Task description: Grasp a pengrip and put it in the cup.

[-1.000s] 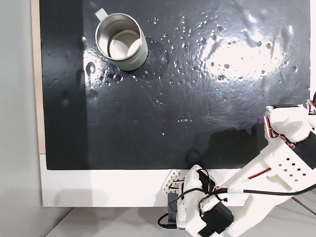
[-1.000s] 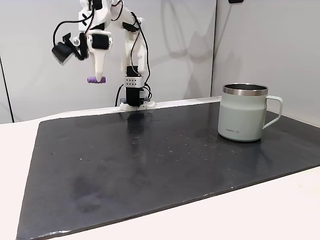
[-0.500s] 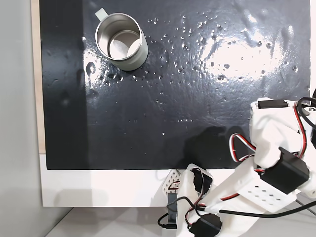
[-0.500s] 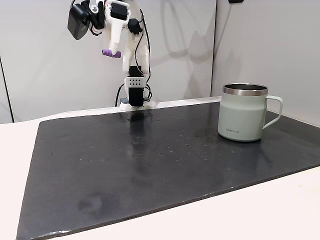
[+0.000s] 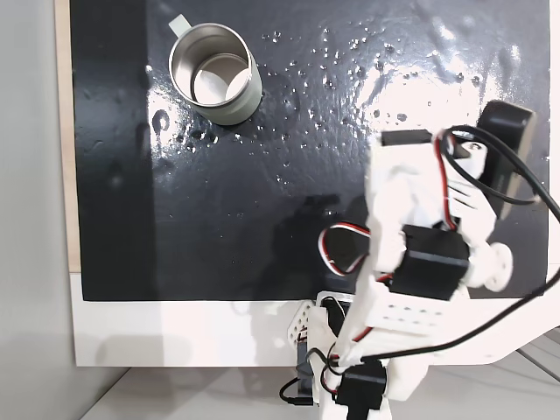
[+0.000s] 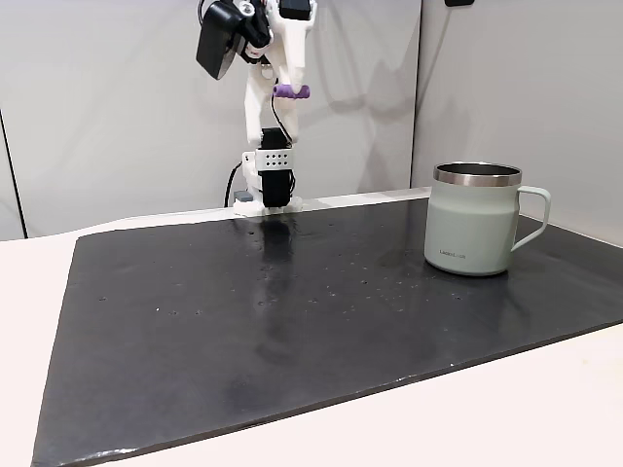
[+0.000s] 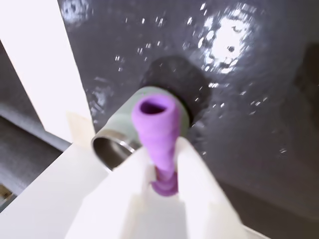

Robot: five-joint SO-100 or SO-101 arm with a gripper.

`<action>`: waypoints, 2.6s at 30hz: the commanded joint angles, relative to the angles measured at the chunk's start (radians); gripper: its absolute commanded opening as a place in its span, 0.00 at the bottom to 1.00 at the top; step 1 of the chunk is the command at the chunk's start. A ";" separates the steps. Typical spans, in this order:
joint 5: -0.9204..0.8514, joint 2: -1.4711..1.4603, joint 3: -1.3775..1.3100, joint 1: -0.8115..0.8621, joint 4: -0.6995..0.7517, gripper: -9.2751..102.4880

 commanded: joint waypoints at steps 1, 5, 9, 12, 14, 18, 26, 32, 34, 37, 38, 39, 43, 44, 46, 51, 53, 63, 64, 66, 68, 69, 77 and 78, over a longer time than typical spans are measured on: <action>0.089 -0.054 -0.146 -0.083 0.011 0.08; 0.164 -0.140 -0.276 -0.183 0.011 0.08; 0.229 -0.259 -0.430 -0.264 0.011 0.08; 0.252 -0.360 -0.549 -0.307 0.009 0.08; 0.252 -0.417 -0.606 -0.337 0.003 0.08; 0.250 -0.514 -0.689 -0.391 -0.025 0.08; 0.245 -0.687 -0.859 -0.479 -0.071 0.08; 0.241 -0.775 -0.956 -0.532 -0.084 0.08; 0.239 -0.795 -0.977 -0.548 -0.092 0.08; 0.233 -0.813 -1.003 -0.569 -0.100 0.08; 0.232 -0.818 -1.011 -0.575 -0.103 0.08; 0.230 -0.824 -1.017 -0.580 -0.106 0.08; 0.222 -0.830 -1.022 -0.595 -0.103 0.08; 0.222 -0.827 -1.022 -0.597 -0.101 0.08; 0.222 -0.822 -1.022 -0.594 -0.094 0.12; 0.225 -0.818 -1.040 -0.588 -0.066 0.36; 0.229 -0.818 -1.048 -0.589 -0.057 0.39; 0.229 -0.813 -1.049 -0.583 -0.037 0.41; 0.229 -0.813 -1.049 -0.580 -0.035 0.41; 0.229 -0.813 -1.049 -0.575 -0.031 0.41; 0.225 -0.813 -1.049 -0.572 -0.028 0.40; 0.225 -0.813 -1.049 -0.571 -0.028 0.40; 0.221 -0.810 -1.048 -0.561 -0.025 0.40; 0.221 -0.810 -1.048 -0.563 -0.025 0.40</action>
